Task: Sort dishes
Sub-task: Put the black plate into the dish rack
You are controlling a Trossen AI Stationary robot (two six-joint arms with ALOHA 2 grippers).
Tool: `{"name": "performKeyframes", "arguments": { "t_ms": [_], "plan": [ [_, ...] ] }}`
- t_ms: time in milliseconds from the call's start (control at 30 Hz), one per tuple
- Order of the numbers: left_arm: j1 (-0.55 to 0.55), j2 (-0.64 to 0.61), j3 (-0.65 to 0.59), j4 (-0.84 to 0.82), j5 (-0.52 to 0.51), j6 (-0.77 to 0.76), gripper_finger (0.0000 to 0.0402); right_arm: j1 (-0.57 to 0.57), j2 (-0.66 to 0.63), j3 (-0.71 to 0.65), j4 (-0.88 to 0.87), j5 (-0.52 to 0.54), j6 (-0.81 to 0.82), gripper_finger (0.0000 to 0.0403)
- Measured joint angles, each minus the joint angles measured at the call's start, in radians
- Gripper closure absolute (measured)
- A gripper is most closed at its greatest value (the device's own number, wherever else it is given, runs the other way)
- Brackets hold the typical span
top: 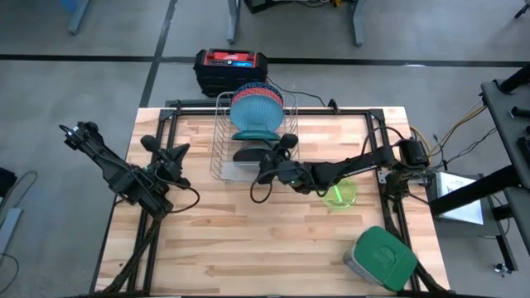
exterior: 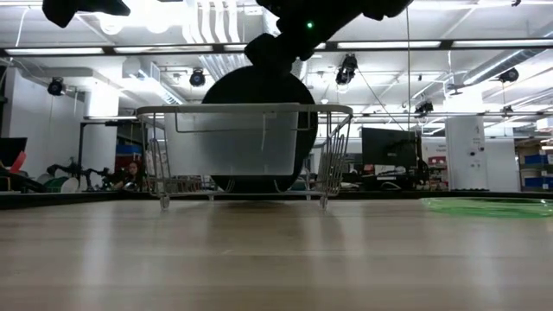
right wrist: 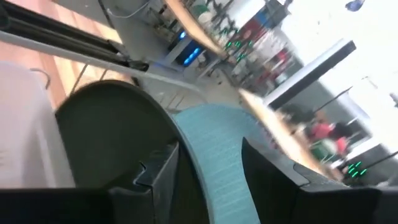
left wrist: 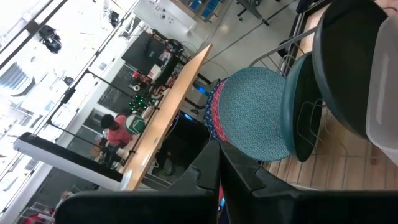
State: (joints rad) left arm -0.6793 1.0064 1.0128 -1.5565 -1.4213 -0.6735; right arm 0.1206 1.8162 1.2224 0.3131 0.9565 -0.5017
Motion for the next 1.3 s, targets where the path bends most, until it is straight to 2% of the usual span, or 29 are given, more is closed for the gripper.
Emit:
{"name": "performKeyframes", "arguments": {
  "t_ms": [100, 233, 333, 433, 700, 867, 1000, 1067, 1300],
  "plan": [
    [0.000, 0.000, -0.007, 0.000, 0.000, 0.001, 0.0401, -0.018, -0.006, 0.039, -0.194, -0.083, 0.187, 0.0235],
    [0.000, 0.000, -0.010, -0.001, 0.000, 0.002, 0.0401, -0.067, -0.016, 0.105, -0.434, -0.282, 0.415, 0.0228],
    [0.000, 0.000, -0.010, -0.001, 0.000, 0.002, 0.0401, -0.102, -0.017, 0.129, -0.526, -0.425, 0.502, 0.0221],
    [0.000, 0.000, -0.010, -0.001, 0.008, 0.002, 0.0401, -0.121, -0.016, 0.127, -0.543, -0.488, 0.522, 0.0217],
    [0.000, -0.001, -0.012, 0.000, 0.044, 0.000, 0.0401, -0.106, -0.083, 0.127, -0.602, -0.492, 0.459, 0.0217],
    [0.000, 0.000, -0.013, 0.006, 0.220, -0.001, 0.0401, -0.049, -0.188, 0.119, -0.750, -0.503, 0.460, 0.0222],
    [0.000, 0.001, -0.015, 0.043, 0.346, 0.006, 0.0401, 0.030, -0.244, 0.077, -0.810, -0.684, 0.468, 0.0230],
    [0.000, 0.004, -0.015, 0.077, 0.388, 0.034, 0.0401, 0.068, -0.244, 0.056, -0.813, -0.732, 0.494, 0.0235],
    [0.000, 0.021, -0.012, 0.163, 0.350, 0.109, 0.0401, 0.151, -0.138, 0.014, -0.788, -0.760, 0.449, 0.0254]
  ]
}}
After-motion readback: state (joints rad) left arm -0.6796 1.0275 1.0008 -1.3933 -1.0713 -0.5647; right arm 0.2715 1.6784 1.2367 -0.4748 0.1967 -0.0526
